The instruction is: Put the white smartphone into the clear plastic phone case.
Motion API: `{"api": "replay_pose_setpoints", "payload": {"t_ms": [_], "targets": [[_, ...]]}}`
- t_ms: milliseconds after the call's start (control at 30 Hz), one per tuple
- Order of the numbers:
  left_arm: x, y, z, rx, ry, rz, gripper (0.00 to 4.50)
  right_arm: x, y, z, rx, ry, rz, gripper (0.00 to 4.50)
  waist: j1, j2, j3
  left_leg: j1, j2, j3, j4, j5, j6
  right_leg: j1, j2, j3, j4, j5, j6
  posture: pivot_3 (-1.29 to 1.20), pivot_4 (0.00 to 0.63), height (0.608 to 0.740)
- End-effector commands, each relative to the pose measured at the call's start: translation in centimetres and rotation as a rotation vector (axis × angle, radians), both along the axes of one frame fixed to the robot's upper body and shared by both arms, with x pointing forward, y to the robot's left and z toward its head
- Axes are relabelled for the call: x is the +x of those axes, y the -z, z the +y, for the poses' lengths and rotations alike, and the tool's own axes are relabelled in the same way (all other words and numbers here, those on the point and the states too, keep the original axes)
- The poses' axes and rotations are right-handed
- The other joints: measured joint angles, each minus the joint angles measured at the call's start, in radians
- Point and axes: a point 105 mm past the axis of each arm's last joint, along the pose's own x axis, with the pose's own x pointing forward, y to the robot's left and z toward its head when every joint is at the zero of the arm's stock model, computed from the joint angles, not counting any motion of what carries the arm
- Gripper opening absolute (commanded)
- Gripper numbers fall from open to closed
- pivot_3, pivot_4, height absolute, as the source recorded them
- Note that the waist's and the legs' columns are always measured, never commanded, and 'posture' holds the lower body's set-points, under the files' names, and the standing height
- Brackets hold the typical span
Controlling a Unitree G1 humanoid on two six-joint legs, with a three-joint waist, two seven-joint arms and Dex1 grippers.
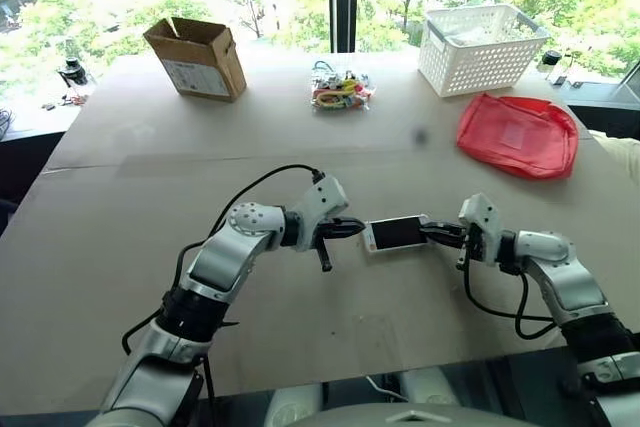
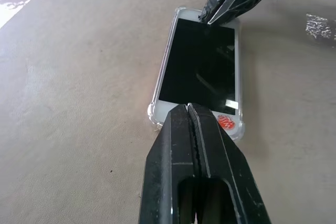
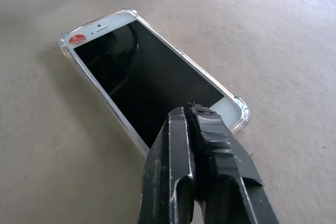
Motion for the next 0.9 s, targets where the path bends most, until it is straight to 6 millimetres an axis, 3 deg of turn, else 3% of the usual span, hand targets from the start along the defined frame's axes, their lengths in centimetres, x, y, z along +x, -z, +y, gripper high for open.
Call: {"api": "replay_pose_setpoints", "payload": {"t_ms": [33, 67, 167, 233, 267, 333, 367, 433, 633, 767, 900], "targets": [[-0.7, -1.4, -0.4, -0.061, 0.026, -0.031, 0.00, -1.5, 1.6, -0.3, 0.047, 0.006, 0.130, 0.03, -0.001, 0.008, 0.008, 0.000, 0.000, 0.000, 0.000, 0.000, -0.001, 0.000, 0.000, 0.000, -0.001, 0.004, 0.000, 0.00, 0.150, 0.740], [-0.8, -1.4, -0.4, -0.068, 0.029, -0.027, 0.00, -1.4, 0.8, -0.4, 0.078, 0.010, 0.124, 0.03, 0.000, 0.013, 0.011, -0.002, 0.000, 0.001, -0.002, -0.001, -0.001, -0.002, 0.000, 0.000, -0.002, 0.004, -0.001, 0.00, 0.150, 0.740], [-1.0, -1.4, -0.3, -0.079, 0.026, -0.030, 0.00, -1.3, -1.6, -0.7, 0.147, 0.000, 0.091, 0.84, 0.000, 0.018, 0.014, -0.014, 0.000, 0.001, -0.006, 0.000, -0.001, -0.016, 0.001, 0.000, -0.002, 0.005, -0.001, 0.00, 0.150, 0.740], [-1.1, -1.3, -0.1, -0.068, 0.026, -0.042, 0.00, -1.4, -3.0, -0.9, 0.176, -0.013, 0.064, 1.93, 0.002, 0.021, 0.016, -0.023, 0.000, 0.001, -0.006, 0.002, -0.005, -0.026, 0.002, 0.000, 0.000, 0.005, -0.002, 0.00, 0.150, 0.740], [-1.2, -1.2, 0.1, -0.067, 0.025, -0.047, 0.00, -1.5, -3.8, -1.1, 0.189, -0.021, 0.048, 2.18, 0.003, 0.023, 0.018, -0.025, -0.001, 0.001, -0.006, 0.002, -0.005, -0.028, 0.002, 0.000, 0.000, 0.005, -0.002, 0.00, 0.150, 0.740], [-1.2, -1.3, 0.3, -0.080, 0.016, -0.064, 0.56, -1.6, -5.0, -1.5, 0.202, -0.026, 0.024, 3.28, 0.007, 0.026, 0.022, -0.032, -0.004, 0.001, -0.004, 0.002, -0.006, -0.035, 0.002, -0.001, 0.002, 0.005, -0.001, 0.00, 0.150, 0.740], [-1.2, -1.6, 0.5, -0.093, 0.006, -0.081, 0.67, -1.7, -5.6, -1.8, 0.209, -0.027, 0.017, 3.45, 0.011, 0.028, 0.026, -0.033, -0.005, 0.001, -0.002, 0.002, -0.006, -0.035, 0.002, -0.001, 0.002, 0.005, -0.001, 0.00, 0.150, 0.740], [-1.4, -2.0, 1.0, -0.120, -0.013, -0.107, 1.71, -1.9, -6.3, -2.6, 0.201, -0.023, 0.007, 4.49, 0.022, 0.029, 0.031, -0.034, -0.007, 0.001, 0.000, 0.002, -0.005, -0.035, 0.000, -0.002, 0.002, 0.005, -0.001, 0.00, 0.150, 0.740], [-3.1, -1.5, 4.8, -0.157, -0.092, -0.134, 4.47, -1.2, -6.5, -7.5, 0.090, 0.049, -0.076, 4.50, 0.027, 0.029, 0.037, -0.036, -0.009, 0.001, 0.003, 0.002, -0.005, -0.035, -0.003, -0.005, 0.002, 0.005, 0.000, 0.00, 0.150, 0.740], [-3.5, -0.9, 7.8, -0.118, -0.179, -0.197, 4.47, -1.8, -5.5, -9.9, -0.024, -0.002, -0.060, 4.50, 0.027, 0.030, 0.041, -0.036, -0.009, 0.001, 0.003, 0.002, -0.005, -0.035, -0.003, -0.006, 0.003, 0.005, 0.000, 0.00, 0.150, 0.740], [-5.0, -0.9, 9.0, -0.124, -0.183, -0.175, 4.47, -1.5, -5.4, -12.0, -0.032, 0.023, -0.062, 4.50, 0.025, 0.030, 0.041, -0.036, -0.009, 0.001, 0.005, 0.001, -0.003, -0.034, -0.003, -0.007, 0.005, 0.005, 0.000, 0.00, 0.150, 0.740]]}}
